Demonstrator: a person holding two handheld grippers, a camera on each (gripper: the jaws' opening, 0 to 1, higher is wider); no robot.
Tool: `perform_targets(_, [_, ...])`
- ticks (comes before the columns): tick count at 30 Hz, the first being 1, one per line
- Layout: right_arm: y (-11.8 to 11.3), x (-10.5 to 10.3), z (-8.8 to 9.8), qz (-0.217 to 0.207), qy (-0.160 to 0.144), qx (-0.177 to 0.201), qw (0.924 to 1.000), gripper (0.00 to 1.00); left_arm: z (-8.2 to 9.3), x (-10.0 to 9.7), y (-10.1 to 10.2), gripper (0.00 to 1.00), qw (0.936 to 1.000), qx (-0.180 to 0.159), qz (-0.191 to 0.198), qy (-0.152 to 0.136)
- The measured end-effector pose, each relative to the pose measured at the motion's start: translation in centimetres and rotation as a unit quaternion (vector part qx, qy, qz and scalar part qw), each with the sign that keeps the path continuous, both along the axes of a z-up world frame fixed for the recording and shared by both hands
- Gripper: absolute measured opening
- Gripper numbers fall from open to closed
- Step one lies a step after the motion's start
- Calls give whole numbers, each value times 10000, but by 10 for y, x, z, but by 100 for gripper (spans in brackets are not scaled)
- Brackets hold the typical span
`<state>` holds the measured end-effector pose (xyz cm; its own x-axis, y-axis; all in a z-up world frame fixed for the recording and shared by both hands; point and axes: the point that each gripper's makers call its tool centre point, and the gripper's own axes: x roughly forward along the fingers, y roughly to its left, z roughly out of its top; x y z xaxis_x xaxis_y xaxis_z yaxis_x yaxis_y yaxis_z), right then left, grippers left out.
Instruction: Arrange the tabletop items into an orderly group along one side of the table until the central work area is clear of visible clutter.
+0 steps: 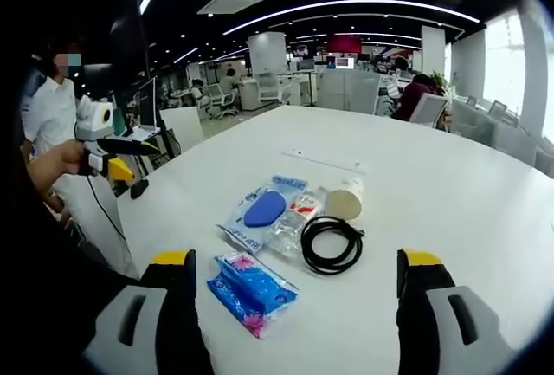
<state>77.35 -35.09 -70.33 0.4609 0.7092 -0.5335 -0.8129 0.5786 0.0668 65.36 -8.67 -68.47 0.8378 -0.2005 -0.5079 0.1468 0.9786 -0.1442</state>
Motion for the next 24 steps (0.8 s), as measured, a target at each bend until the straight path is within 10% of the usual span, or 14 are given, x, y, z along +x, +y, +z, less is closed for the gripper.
perform_targets(24, [0, 7, 7, -215, -4, 63, 9997, 86, 3, 4, 10, 89, 9999, 18, 92, -92])
